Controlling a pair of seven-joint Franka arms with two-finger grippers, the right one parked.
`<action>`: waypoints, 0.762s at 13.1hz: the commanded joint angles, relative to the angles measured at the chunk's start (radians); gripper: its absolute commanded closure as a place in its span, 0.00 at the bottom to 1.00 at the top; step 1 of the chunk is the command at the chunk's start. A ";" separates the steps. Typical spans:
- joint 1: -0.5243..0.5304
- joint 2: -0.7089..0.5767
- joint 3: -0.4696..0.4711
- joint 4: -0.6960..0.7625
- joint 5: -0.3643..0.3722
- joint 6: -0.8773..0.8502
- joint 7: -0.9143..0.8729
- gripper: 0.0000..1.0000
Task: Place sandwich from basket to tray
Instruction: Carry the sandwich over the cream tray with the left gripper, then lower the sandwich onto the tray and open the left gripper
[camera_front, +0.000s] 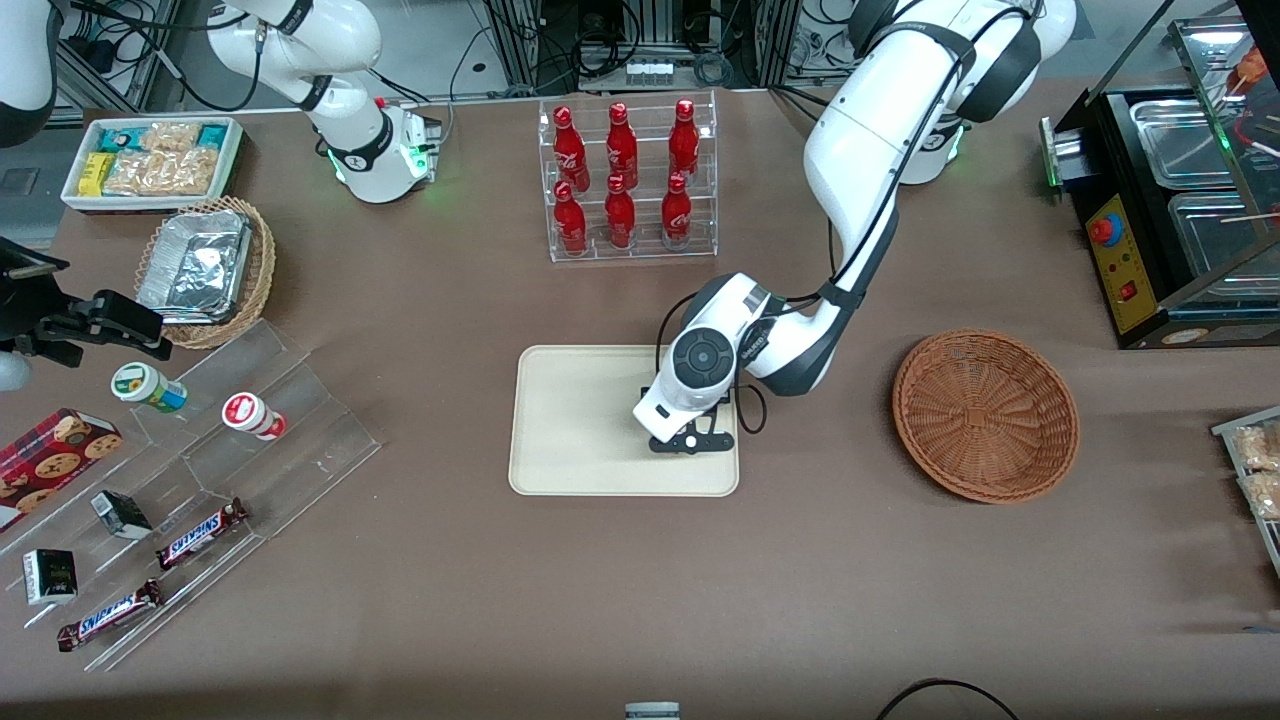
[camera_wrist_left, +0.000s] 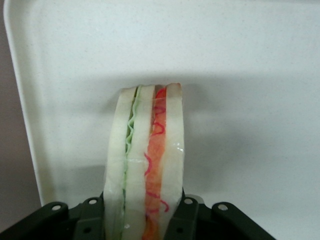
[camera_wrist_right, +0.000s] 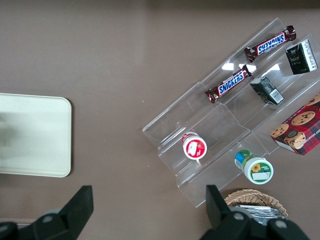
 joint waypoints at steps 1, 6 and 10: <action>-0.019 0.012 0.014 0.033 0.001 -0.012 0.000 0.31; 0.011 -0.101 0.034 0.028 0.007 -0.114 -0.003 0.00; 0.148 -0.332 0.082 0.017 -0.019 -0.306 -0.013 0.00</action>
